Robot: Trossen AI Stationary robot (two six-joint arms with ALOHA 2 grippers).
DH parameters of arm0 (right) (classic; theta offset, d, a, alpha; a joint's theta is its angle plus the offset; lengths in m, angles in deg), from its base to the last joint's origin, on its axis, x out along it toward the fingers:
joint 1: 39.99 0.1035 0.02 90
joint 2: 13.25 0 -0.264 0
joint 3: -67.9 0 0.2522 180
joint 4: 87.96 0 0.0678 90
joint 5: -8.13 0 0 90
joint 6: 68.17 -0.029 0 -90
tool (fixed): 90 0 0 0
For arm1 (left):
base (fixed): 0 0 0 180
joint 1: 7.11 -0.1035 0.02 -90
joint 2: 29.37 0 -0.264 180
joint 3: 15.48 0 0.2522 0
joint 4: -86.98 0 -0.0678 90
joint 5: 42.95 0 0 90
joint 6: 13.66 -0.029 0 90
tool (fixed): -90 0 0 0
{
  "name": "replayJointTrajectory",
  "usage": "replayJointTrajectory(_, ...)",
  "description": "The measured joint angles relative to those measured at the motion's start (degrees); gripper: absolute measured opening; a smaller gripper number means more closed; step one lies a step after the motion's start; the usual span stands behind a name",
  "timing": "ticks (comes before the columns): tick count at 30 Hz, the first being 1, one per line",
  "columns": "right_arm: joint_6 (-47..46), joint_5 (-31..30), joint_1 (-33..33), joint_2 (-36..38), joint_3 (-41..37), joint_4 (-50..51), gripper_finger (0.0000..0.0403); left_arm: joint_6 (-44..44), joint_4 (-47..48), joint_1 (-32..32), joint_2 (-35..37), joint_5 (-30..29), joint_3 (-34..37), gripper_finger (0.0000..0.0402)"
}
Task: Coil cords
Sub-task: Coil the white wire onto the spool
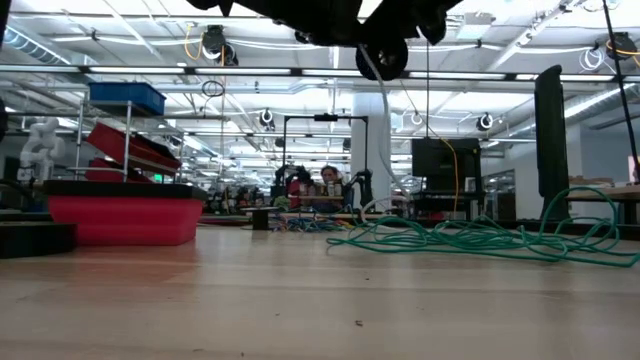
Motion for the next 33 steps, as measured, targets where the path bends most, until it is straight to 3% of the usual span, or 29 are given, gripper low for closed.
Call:
replayJointTrajectory(15, -1.06, -7.59, 4.75, 2.76, 3.82, 10.89, 0.0000, -4.13, 4.06, 0.11, 0.00, -2.78, 0.00, 0.0000)
replayJointTrajectory(20, -6.63, -10.68, 5.60, 6.41, 3.88, 21.12, 0.0000, -4.20, 4.40, 0.13, 0.00, -3.02, 0.00, 0.0000)
replayJointTrajectory(29, -13.13, -13.33, 2.54, 8.31, 3.88, 36.56, 0.0000, -2.81, 4.64, 1.59, 0.01, -2.15, 0.00, 0.0000)
replayJointTrajectory(33, -14.39, -13.31, 0.58, 8.35, 1.80, 37.48, 0.0000, -2.50, 4.68, 2.08, 0.00, -1.87, 0.00, 0.0000)
